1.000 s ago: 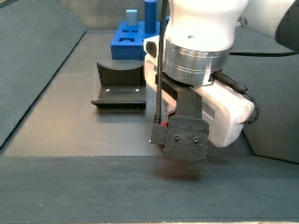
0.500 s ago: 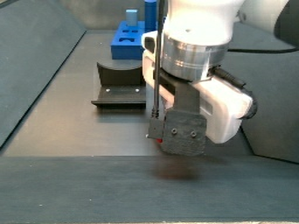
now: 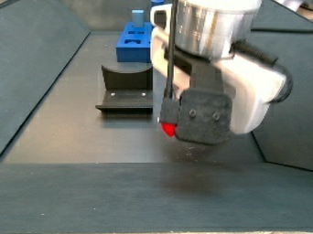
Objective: Pick up the hexagon object. Move up. Place the hexagon object on the fixture. Regrasp the hexagon object. Move to above the board. Insert the hexagon object.
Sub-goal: Place the hexagon object on the fixture.
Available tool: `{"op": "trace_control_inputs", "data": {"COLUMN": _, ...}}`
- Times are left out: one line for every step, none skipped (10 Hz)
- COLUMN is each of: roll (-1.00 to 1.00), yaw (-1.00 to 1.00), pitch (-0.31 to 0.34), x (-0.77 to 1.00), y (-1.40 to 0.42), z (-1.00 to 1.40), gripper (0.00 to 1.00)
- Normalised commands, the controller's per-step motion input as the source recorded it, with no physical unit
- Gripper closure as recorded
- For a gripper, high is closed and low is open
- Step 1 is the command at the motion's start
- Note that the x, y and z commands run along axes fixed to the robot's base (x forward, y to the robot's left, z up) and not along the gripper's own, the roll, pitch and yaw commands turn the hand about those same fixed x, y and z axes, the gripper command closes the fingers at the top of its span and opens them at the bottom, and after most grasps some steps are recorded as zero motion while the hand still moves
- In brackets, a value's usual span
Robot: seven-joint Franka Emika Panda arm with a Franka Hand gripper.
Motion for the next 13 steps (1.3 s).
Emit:
{"op": "trace_control_inputs", "data": {"roll": 0.0, "yaw": 0.0, "pitch": 0.0, "x": 0.0, "y": 0.0, "z": 1.0, "gripper": 1.0}}
{"op": "trace_control_inputs", "data": {"roll": 0.01, "yaw": 0.0, "pitch": 0.006, "x": 0.0, "y": 0.0, "z": 1.0, "gripper": 1.0}}
{"op": "trace_control_inputs", "data": {"roll": 0.03, "yaw": 0.0, "pitch": 0.029, "x": -0.01, "y": 0.0, "z": 1.0, "gripper": 1.0}}
{"op": "trace_control_inputs", "data": {"roll": 0.04, "yaw": -0.01, "pitch": 0.048, "x": -0.01, "y": 0.0, "z": 1.0, "gripper": 1.0}}
{"op": "trace_control_inputs", "data": {"roll": 0.04, "yaw": -0.01, "pitch": 0.059, "x": -0.01, "y": 0.0, "z": 1.0, "gripper": 1.0}}
{"op": "trace_control_inputs", "data": {"roll": 0.06, "yaw": -0.01, "pitch": 0.088, "x": -0.02, "y": 0.0, "z": 1.0, "gripper": 1.0}}
{"op": "trace_control_inputs", "data": {"roll": 0.06, "yaw": -0.01, "pitch": 0.097, "x": -0.02, "y": 0.0, "z": 1.0, "gripper": 1.0}}
{"op": "trace_control_inputs", "data": {"roll": 0.08, "yaw": 0.0, "pitch": 0.105, "x": -0.02, "y": 0.0, "z": 1.0, "gripper": 1.0}}
{"op": "trace_control_inputs", "data": {"roll": 0.08, "yaw": 0.01, "pitch": 0.107, "x": -0.02, "y": -0.01, "z": 0.99, "gripper": 1.0}}
{"op": "trace_control_inputs", "data": {"roll": 0.09, "yaw": 0.02, "pitch": 0.112, "x": -0.01, "y": -0.01, "z": 0.84, "gripper": 1.0}}
{"op": "trace_control_inputs", "data": {"roll": 0.09, "yaw": 0.02, "pitch": 0.116, "x": -0.01, "y": -0.01, "z": 0.74, "gripper": 1.0}}
{"op": "trace_control_inputs", "data": {"roll": 0.08, "yaw": 0.02, "pitch": 0.118, "x": -0.01, "y": -0.01, "z": 0.59, "gripper": 1.0}}
{"op": "trace_control_inputs", "data": {"roll": 0.08, "yaw": 0.02, "pitch": 0.114, "x": 0.0, "y": 0.0, "z": 0.51, "gripper": 1.0}}
